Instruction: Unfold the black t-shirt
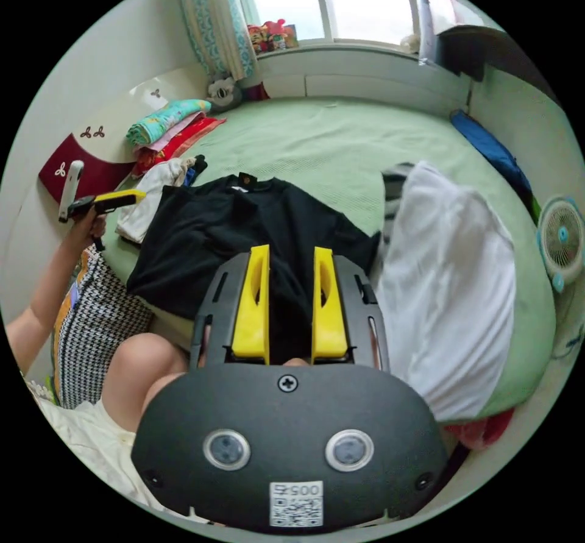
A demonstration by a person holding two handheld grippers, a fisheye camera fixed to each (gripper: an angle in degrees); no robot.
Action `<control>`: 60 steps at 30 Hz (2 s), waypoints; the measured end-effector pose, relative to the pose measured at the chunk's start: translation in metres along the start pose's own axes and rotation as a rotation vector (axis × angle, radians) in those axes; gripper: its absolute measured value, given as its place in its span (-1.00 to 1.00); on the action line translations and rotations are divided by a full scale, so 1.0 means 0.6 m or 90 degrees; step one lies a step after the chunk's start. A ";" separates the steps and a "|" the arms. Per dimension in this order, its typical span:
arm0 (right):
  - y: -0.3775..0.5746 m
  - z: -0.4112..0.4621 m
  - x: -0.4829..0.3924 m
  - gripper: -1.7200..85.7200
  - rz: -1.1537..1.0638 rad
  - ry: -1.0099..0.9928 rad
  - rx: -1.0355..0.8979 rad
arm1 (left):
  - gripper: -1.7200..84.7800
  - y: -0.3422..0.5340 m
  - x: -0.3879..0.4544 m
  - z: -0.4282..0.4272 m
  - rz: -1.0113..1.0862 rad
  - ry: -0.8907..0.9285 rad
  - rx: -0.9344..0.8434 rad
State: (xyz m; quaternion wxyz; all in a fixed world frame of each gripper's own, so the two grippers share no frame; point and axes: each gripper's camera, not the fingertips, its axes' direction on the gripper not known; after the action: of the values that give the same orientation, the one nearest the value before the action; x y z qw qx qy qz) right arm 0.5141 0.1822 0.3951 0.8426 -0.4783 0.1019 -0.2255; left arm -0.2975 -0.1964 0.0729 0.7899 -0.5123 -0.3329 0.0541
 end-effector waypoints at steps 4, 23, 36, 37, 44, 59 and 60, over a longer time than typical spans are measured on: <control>-0.116 0.105 0.006 -0.69 -0.029 -0.002 -0.042 | -0.74 -0.085 -0.028 0.083 0.003 -0.005 -0.019; -0.209 0.251 -0.034 -0.99 -0.173 0.075 -0.116 | -0.90 -0.239 0.010 0.247 0.186 -0.056 -0.184; -0.368 0.183 0.033 -0.84 0.047 0.122 -0.021 | -0.87 -0.302 -0.043 0.202 -0.039 -0.095 -0.033; -0.338 0.174 0.028 -0.79 0.024 0.106 -0.024 | -0.86 -0.288 -0.040 0.199 -0.029 -0.085 -0.032; -0.131 0.099 0.039 -0.66 0.029 0.041 -0.096 | -0.77 -0.051 0.010 0.144 0.032 -0.020 -0.031; -0.020 0.046 -0.016 -0.99 0.144 0.051 -0.080 | -0.89 0.103 0.079 0.203 -0.009 -0.066 -0.129; -0.014 0.024 -0.020 -0.99 0.118 0.068 -0.090 | -0.91 0.110 0.076 0.187 0.006 -0.066 -0.129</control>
State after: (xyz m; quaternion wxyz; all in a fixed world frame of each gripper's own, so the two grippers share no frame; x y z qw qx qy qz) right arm 0.5069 0.1950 0.4090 0.8174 -0.5124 0.2056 -0.1643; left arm -0.3109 -0.0592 0.0668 0.7155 -0.5875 -0.3747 0.0502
